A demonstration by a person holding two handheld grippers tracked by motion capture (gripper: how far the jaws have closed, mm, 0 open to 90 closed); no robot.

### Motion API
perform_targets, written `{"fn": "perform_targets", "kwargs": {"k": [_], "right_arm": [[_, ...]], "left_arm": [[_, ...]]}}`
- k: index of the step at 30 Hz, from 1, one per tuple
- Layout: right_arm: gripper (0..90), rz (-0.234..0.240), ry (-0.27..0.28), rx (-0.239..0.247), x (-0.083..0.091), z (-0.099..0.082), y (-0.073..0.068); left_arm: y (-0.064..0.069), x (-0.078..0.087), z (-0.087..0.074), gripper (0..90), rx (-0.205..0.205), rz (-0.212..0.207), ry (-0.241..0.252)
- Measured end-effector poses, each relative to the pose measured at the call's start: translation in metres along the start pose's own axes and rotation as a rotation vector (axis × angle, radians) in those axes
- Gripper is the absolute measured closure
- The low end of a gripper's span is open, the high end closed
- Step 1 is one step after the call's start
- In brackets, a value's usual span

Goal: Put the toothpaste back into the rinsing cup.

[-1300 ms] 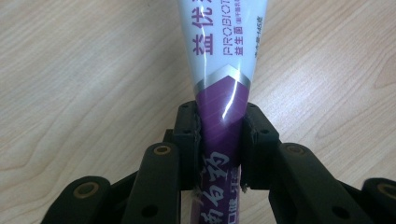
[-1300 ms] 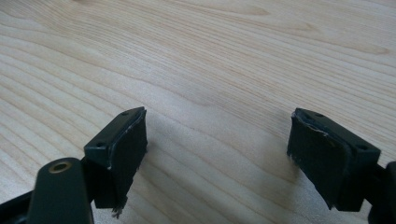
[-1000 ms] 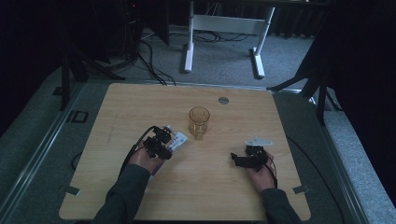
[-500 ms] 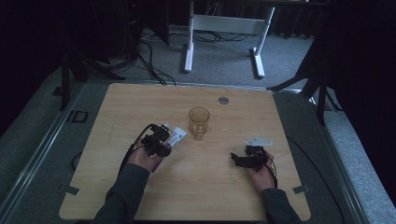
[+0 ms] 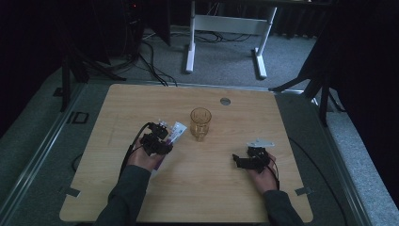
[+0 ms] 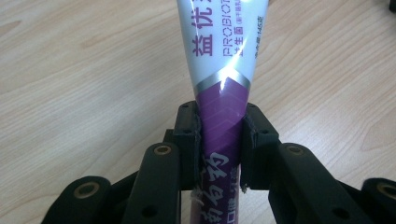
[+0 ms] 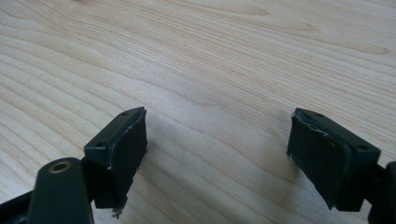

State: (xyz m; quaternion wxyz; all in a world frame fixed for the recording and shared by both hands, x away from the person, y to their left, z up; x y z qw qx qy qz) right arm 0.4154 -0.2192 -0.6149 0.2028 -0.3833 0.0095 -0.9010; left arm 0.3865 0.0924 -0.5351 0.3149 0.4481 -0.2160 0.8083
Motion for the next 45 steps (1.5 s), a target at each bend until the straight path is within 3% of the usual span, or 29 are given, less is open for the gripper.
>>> {"fn": "perform_targets", "kwargs": {"k": [5, 20, 26, 45], "right_arm": [[19.7, 0.000, 0.000, 0.000, 0.000, 0.000, 0.000], [19.7, 0.000, 0.000, 0.001, 0.000, 0.000, 0.000], [19.7, -0.001, 0.000, 0.001, 0.000, 0.000, 0.000], [19.7, 0.000, 0.000, 0.002, 0.000, 0.000, 0.000]], "left_arm": [[-0.004, 0.000, 0.001, 71.6, 0.013, 0.030, 0.015], [-0.009, 0.006, 0.005, 71.6, 0.046, 0.041, 0.094], [-0.008, 0.008, 0.007, 71.5, 0.032, 0.045, 0.125], [-0.009, 0.009, 0.015, 71.4, 0.054, 0.078, 0.205]]}}
Point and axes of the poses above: each handheld gripper's, and its own axes: x roughly backward along the jaws, z roughly out of its top, y roughly to its right, the point moved 8 cm from there along -x, roughly forward along the jaws, and after that the axes turned 14 degrees about -x, right-handed, at the moved point
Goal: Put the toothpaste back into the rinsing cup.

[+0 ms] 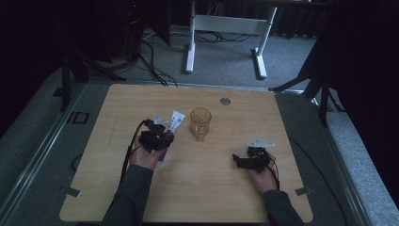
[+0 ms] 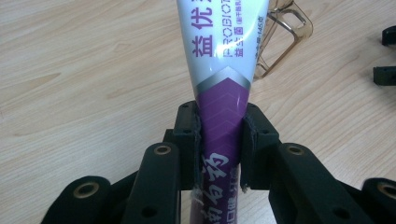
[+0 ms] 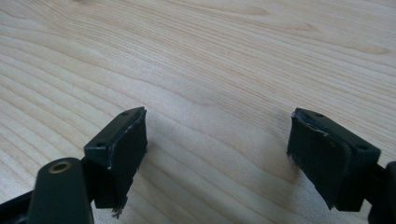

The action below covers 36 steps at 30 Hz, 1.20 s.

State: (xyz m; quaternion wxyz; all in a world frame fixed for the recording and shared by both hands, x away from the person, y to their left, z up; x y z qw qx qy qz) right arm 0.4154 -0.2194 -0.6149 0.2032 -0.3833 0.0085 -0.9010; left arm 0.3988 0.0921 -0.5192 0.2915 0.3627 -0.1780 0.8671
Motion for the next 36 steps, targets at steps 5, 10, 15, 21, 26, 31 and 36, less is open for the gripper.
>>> {"fn": "perform_targets", "kwargs": {"k": [5, 10, 15, 21, 26, 31, 36], "right_arm": [[19.7, 0.000, 0.000, 0.000, 0.000, 0.000, 0.000], [19.7, 0.000, 0.000, -0.001, 0.000, 0.000, 0.000], [19.7, 0.000, 0.000, -0.002, 0.000, 0.000, 0.000], [19.7, 0.000, 0.001, 0.000, 0.000, 0.000, 0.000], [19.7, 0.000, 0.000, -0.001, 0.000, 0.000, 0.000], [19.7, 0.000, 0.001, 0.001, 0.000, 0.000, 0.000], [19.7, 0.000, 0.001, 0.000, 0.000, 0.000, 0.000]], "left_arm": [[0.001, -0.001, 0.001, 71.4, 0.002, 0.003, 0.006], [0.002, -0.001, 0.002, 71.4, 0.004, 0.012, 0.021], [0.003, 0.000, 0.004, 71.5, 0.009, 0.013, 0.037], [0.003, -0.001, 0.006, 71.5, 0.014, 0.011, 0.050], [0.004, -0.002, 0.009, 71.4, 0.020, 0.010, 0.068], [0.004, 0.000, 0.013, 71.5, 0.021, 0.013, 0.092], [0.004, 0.001, 0.016, 71.4, 0.029, 0.012, 0.113]]}}
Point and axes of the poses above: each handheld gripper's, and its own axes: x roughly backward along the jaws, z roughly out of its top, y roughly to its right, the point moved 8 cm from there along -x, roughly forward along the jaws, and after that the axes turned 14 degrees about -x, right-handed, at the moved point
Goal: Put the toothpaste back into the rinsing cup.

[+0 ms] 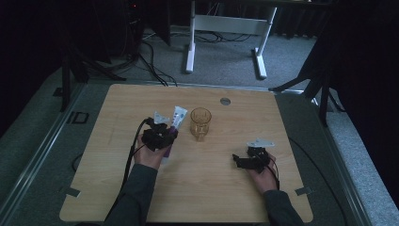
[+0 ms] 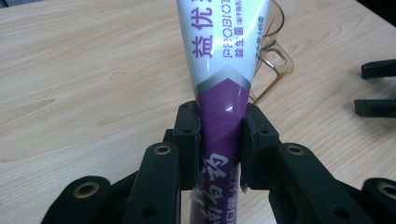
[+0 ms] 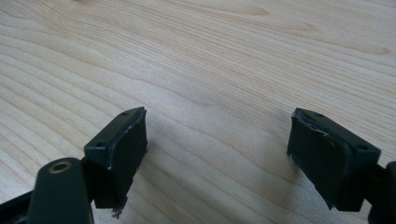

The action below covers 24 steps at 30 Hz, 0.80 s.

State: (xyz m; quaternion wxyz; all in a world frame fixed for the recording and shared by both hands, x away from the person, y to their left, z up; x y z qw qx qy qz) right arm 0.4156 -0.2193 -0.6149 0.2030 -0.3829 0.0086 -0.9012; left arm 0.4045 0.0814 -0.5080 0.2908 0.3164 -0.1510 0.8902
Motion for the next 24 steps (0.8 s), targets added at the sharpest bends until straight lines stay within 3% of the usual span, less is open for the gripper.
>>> {"fn": "perform_targets", "kwargs": {"k": [24], "right_arm": [[19.7, 0.000, -0.001, -0.001, 0.000, 0.000, 0.000]], "left_arm": [[-0.007, 0.006, 0.012, 71.4, 0.026, 0.007, 0.051]]}}
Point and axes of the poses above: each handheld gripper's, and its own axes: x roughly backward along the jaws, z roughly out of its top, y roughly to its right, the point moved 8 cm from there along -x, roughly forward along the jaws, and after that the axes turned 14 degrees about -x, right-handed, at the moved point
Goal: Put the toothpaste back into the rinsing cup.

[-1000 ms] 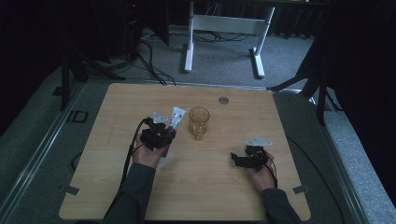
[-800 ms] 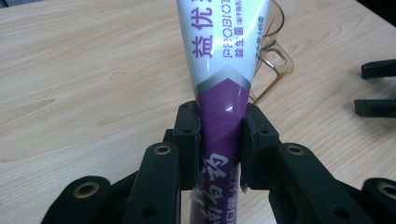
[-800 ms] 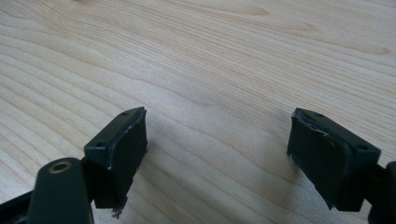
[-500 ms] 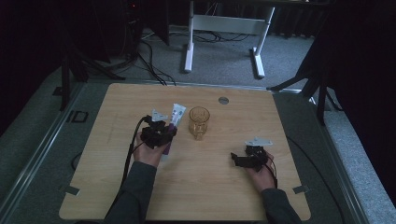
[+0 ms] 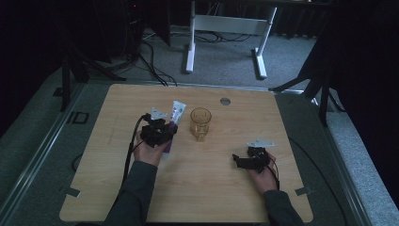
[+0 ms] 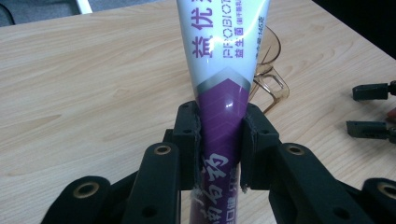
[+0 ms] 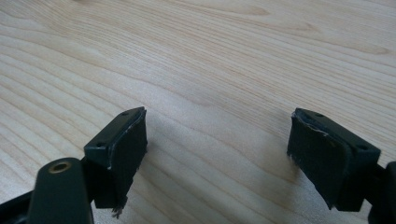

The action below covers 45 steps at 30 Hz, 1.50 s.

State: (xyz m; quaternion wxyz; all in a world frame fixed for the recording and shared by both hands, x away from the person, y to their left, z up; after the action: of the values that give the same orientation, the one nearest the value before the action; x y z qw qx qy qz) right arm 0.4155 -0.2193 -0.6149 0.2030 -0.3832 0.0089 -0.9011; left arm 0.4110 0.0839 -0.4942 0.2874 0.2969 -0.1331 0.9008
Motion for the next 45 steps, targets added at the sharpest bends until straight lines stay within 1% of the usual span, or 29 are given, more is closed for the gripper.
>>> {"fn": "perform_targets", "kwargs": {"k": [11, 22, 26, 34, 41, 45], "right_arm": [[19.7, 0.000, 0.000, 0.000, 0.000, 0.000, 0.000], [19.6, 0.000, 0.000, 0.000, 0.000, 0.000, 0.000], [19.7, 0.000, 0.000, 0.000, 0.000, 0.000, 0.000], [19.7, 0.000, 0.001, 0.000, 0.000, 0.000, 0.000], [19.7, 0.000, 0.001, 0.000, 0.000, 0.000, 0.000], [19.7, 0.000, 0.000, 0.000, 0.000, 0.000, 0.000]], "left_arm": [[-0.001, 0.000, 0.003, 71.3, 0.012, -0.006, 0.016], [-0.003, 0.000, 0.005, 71.3, 0.016, -0.008, 0.021], [-0.006, 0.000, 0.006, 71.3, 0.025, -0.005, 0.026], [-0.007, 0.000, 0.008, 71.3, 0.049, -0.015, 0.042], [-0.008, 0.000, 0.011, 71.3, 0.048, -0.021, 0.046], [-0.008, 0.000, 0.017, 71.3, 0.047, -0.022, 0.056]]}}
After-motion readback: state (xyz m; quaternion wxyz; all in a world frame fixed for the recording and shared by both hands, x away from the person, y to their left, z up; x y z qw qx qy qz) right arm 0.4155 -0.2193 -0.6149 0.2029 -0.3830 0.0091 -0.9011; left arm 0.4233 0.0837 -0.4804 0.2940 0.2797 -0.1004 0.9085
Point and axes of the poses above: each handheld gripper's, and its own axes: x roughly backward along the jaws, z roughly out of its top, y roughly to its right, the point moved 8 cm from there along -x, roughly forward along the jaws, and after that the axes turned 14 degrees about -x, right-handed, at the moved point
